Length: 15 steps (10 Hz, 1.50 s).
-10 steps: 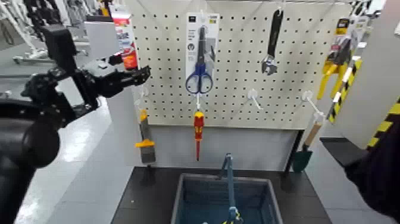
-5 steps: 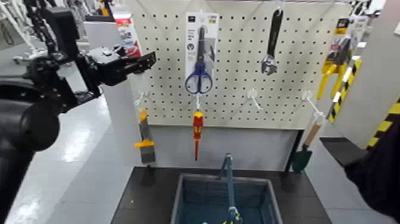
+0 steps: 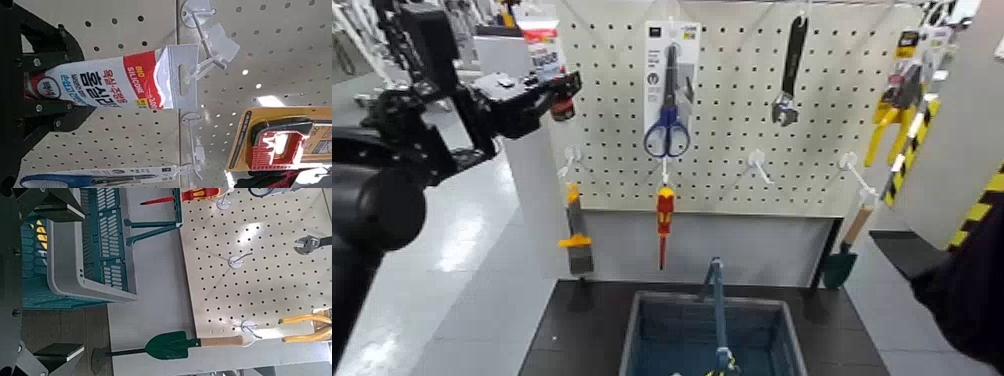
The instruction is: Put the red glue tube into the crate.
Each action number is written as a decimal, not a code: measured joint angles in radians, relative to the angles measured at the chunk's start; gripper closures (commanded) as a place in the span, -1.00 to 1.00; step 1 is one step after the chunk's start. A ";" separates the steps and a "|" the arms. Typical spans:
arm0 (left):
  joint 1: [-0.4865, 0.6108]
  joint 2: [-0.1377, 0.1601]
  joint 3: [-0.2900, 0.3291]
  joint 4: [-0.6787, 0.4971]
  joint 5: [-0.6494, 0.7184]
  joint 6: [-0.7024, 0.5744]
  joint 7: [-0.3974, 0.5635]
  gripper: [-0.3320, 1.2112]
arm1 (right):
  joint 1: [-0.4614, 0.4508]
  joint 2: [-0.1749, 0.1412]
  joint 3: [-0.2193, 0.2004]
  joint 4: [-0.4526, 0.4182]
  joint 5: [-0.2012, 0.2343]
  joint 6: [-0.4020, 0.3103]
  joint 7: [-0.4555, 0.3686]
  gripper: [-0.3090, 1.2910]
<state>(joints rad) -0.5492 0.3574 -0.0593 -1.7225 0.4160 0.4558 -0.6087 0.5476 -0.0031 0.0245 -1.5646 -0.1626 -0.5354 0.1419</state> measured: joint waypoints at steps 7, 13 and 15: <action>0.006 0.000 0.018 -0.012 -0.012 -0.007 0.011 0.96 | 0.000 0.000 0.002 0.000 0.000 0.004 0.000 -0.44; -0.015 0.005 -0.019 -0.095 0.027 -0.022 0.087 0.96 | -0.001 0.000 0.000 0.000 -0.002 0.008 0.001 -0.44; 0.001 -0.017 -0.057 -0.110 0.080 -0.022 0.120 0.96 | 0.000 0.000 0.000 0.001 -0.005 0.006 0.001 -0.44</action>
<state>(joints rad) -0.5484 0.3399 -0.1162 -1.8326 0.4960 0.4342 -0.4891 0.5476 -0.0031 0.0245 -1.5632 -0.1678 -0.5295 0.1425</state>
